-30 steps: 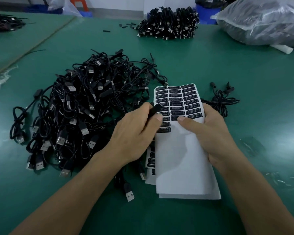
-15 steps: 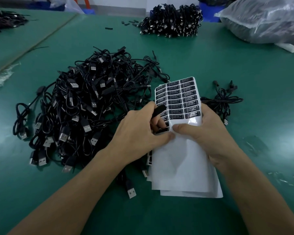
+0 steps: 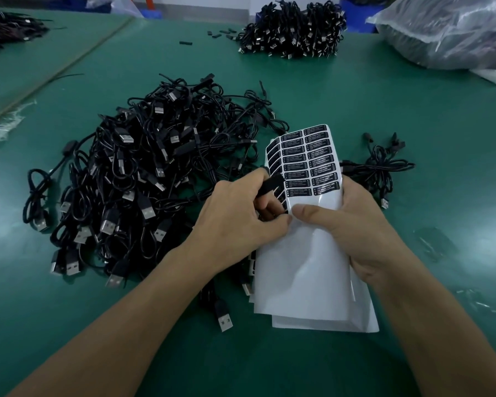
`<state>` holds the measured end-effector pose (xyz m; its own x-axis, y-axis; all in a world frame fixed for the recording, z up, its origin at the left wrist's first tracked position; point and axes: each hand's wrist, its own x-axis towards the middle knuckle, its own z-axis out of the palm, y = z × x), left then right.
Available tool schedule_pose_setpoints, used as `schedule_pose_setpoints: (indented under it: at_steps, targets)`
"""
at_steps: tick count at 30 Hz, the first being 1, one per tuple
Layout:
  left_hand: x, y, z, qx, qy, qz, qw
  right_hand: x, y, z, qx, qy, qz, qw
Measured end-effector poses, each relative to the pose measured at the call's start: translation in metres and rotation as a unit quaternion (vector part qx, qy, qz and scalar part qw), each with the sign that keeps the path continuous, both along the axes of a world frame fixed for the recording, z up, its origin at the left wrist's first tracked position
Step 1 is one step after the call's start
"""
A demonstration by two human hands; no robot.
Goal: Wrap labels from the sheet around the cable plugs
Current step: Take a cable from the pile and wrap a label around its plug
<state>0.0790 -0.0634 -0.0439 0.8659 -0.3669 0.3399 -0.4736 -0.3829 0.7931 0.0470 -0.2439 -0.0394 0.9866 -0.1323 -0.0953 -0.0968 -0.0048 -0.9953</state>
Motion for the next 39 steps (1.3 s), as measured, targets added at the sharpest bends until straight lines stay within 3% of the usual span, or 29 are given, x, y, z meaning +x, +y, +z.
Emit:
schedule_pose_setpoints:
  at_steps: [17, 24, 26, 29, 32, 35, 37, 39]
  targets:
    - [0.01, 0.003, -0.005, -0.059, 0.046, -0.02, 0.997, -0.003, 0.004, 0.008, -0.026, -0.002, -0.006, 1.0]
    - [0.008, 0.001, -0.006, -0.038, 0.038, 0.014, 0.998, -0.003, 0.005, 0.006, -0.05, -0.011, -0.025, 0.998]
    - [0.009, 0.002, -0.004, -0.055, 0.044, 0.037, 0.997, -0.004, 0.002, 0.005, -0.094, -0.008, -0.055, 0.994]
    - [0.012, 0.005, -0.001, -0.15, 0.074, 0.051, 0.985, -0.006, -0.004, 0.005, -0.189, -0.005, -0.103, 0.976]
    - [0.014, 0.006, 0.002, -0.213, 0.106, 0.075, 0.968, -0.01, -0.005, 0.006, -0.283, 0.02, -0.102, 0.953]
    - [0.015, 0.006, 0.003, -0.227, 0.123, 0.083, 0.962, -0.011, -0.001, 0.007, -0.425, 0.07, -0.113, 0.895]
    - [0.015, 0.006, 0.003, -0.233, 0.131, 0.08, 0.96, -0.013, 0.004, 0.008, -0.503, 0.02, -0.147, 0.851]
    - [0.015, 0.005, 0.003, -0.221, 0.125, 0.084, 0.963, -0.014, 0.012, 0.01, -0.499, -0.093, -0.16, 0.846]
